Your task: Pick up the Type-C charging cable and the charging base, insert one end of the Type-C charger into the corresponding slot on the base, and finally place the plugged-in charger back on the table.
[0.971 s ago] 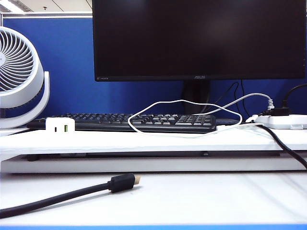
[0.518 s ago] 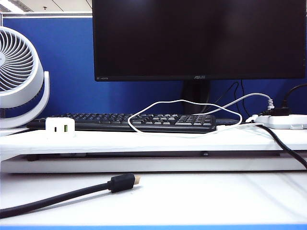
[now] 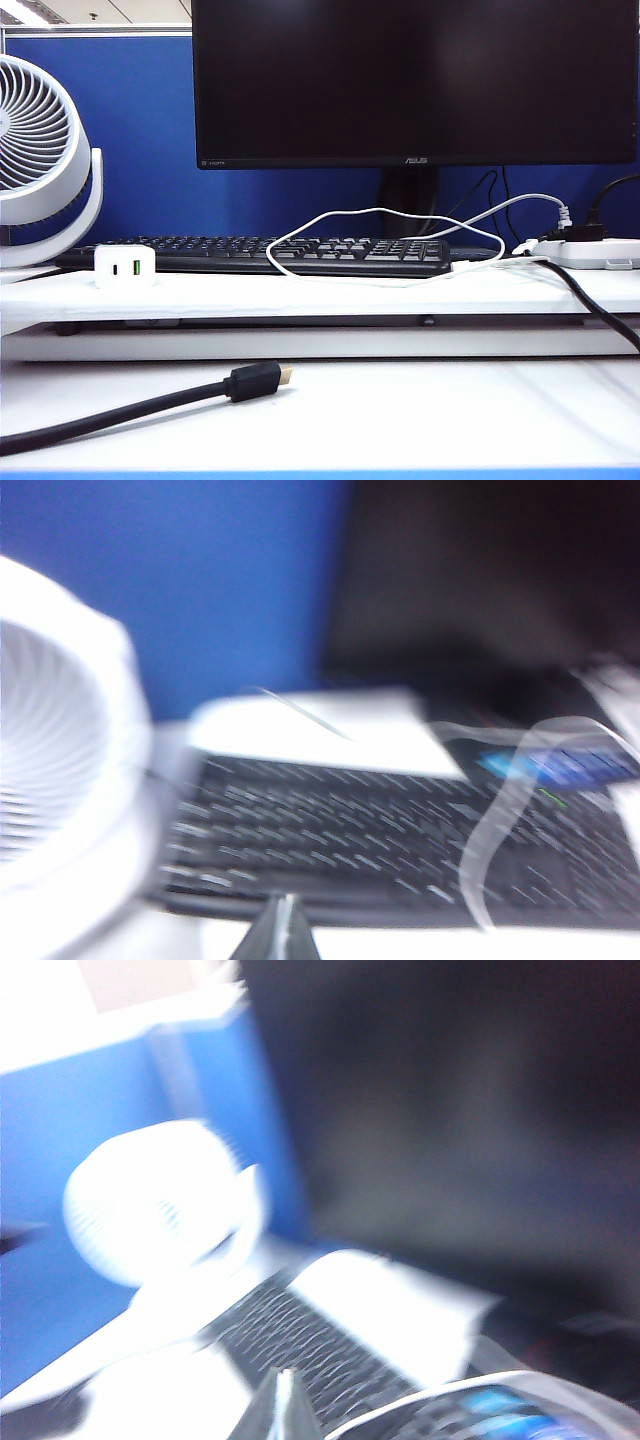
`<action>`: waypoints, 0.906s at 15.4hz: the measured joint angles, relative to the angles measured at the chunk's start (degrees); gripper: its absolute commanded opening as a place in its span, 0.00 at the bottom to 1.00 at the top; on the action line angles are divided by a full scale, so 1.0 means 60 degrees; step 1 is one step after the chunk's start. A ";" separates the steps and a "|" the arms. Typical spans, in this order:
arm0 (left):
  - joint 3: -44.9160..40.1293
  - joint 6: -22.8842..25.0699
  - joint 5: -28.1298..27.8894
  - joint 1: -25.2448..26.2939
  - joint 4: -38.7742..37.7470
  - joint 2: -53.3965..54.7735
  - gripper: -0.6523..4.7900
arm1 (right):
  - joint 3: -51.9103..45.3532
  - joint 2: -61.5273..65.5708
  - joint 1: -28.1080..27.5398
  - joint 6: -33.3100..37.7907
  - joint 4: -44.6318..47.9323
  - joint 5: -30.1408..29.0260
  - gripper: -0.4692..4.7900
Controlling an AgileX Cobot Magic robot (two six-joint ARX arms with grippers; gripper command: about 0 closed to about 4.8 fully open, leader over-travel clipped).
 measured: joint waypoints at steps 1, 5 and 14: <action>0.0055 0.0025 0.0251 -0.0291 -0.0215 0.0404 0.99 | 0.0004 0.0255 0.0721 -0.0007 -0.0168 0.0000 0.09; 0.0062 0.2055 0.0452 -0.1359 -0.1537 0.1603 1.00 | -0.0011 0.0670 0.1887 -0.0007 -0.0408 -0.0007 0.09; 0.0073 0.4812 -0.0350 -0.2554 -0.2652 0.3960 1.00 | -0.0015 0.0725 0.2186 -0.0219 -0.0863 -0.0025 0.09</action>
